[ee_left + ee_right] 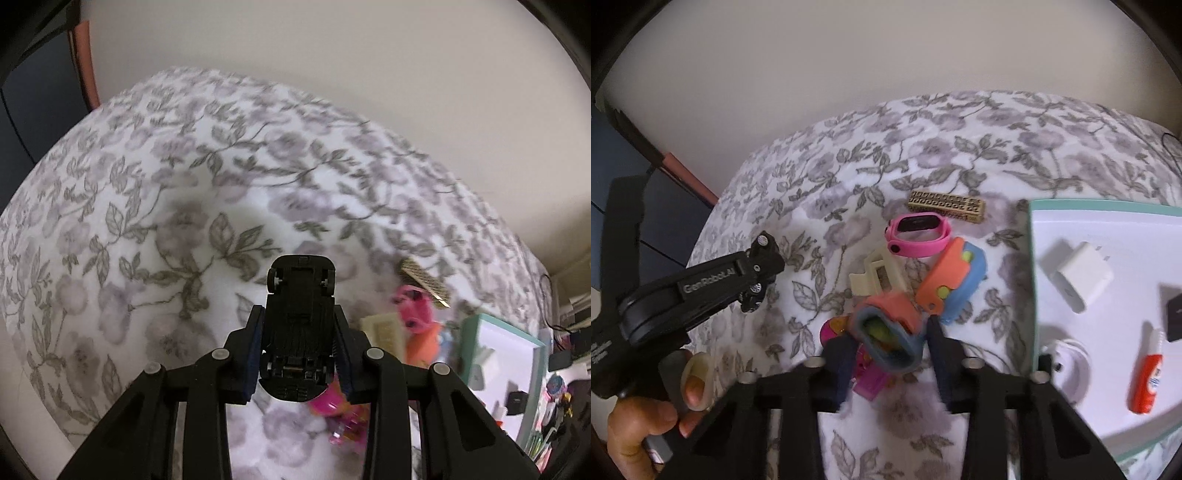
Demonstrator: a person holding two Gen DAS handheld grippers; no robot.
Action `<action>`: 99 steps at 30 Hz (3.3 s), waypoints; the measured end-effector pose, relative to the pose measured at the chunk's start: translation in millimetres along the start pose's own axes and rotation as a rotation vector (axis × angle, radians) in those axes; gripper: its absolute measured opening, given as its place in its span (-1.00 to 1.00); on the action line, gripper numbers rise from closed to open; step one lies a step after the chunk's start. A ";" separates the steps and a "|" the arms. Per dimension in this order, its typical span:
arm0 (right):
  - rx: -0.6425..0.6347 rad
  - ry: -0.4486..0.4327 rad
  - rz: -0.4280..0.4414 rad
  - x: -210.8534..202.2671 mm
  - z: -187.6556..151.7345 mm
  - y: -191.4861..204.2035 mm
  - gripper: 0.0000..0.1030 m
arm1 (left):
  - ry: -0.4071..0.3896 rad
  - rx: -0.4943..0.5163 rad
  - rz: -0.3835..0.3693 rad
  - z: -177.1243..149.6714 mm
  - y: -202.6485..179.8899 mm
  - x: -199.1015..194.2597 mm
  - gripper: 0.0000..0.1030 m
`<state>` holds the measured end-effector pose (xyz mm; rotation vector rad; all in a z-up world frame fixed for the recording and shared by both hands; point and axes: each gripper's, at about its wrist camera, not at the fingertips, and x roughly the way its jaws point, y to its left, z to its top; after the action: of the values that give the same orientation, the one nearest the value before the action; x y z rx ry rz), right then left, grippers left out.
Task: Organize rigid objects
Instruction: 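Lift the orange-blue toy with the right tool while the left tool holds the car, then lower the orange-blue toy and black car into the tray and open both tools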
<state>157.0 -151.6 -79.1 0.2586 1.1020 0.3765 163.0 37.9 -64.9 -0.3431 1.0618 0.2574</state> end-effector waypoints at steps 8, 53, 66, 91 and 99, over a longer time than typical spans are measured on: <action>0.040 -0.020 0.009 -27.3 -9.7 -21.4 -0.57 | -0.032 0.057 -0.013 -15.2 -29.1 -19.5 -0.31; 0.273 -0.412 -0.313 -197.3 -8.3 -173.0 -0.57 | -0.085 0.397 -0.146 -91.6 -191.4 -59.5 -0.31; 0.159 -0.329 -0.375 -146.3 -3.0 -167.8 -0.57 | -0.010 0.450 -0.162 -113.5 -226.0 -10.8 -0.31; 0.209 -0.110 -0.361 -70.0 -18.2 -200.7 -0.56 | 0.085 0.557 -0.109 -134.7 -243.1 42.7 -0.29; 0.273 -0.153 -0.333 -91.3 -18.4 -204.2 -0.53 | 0.089 0.529 -0.155 -127.1 -242.9 30.9 0.01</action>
<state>138.1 -374.9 -91.3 0.3329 1.0226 -0.0910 164.4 -233.9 -111.9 0.0417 1.1406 -0.1808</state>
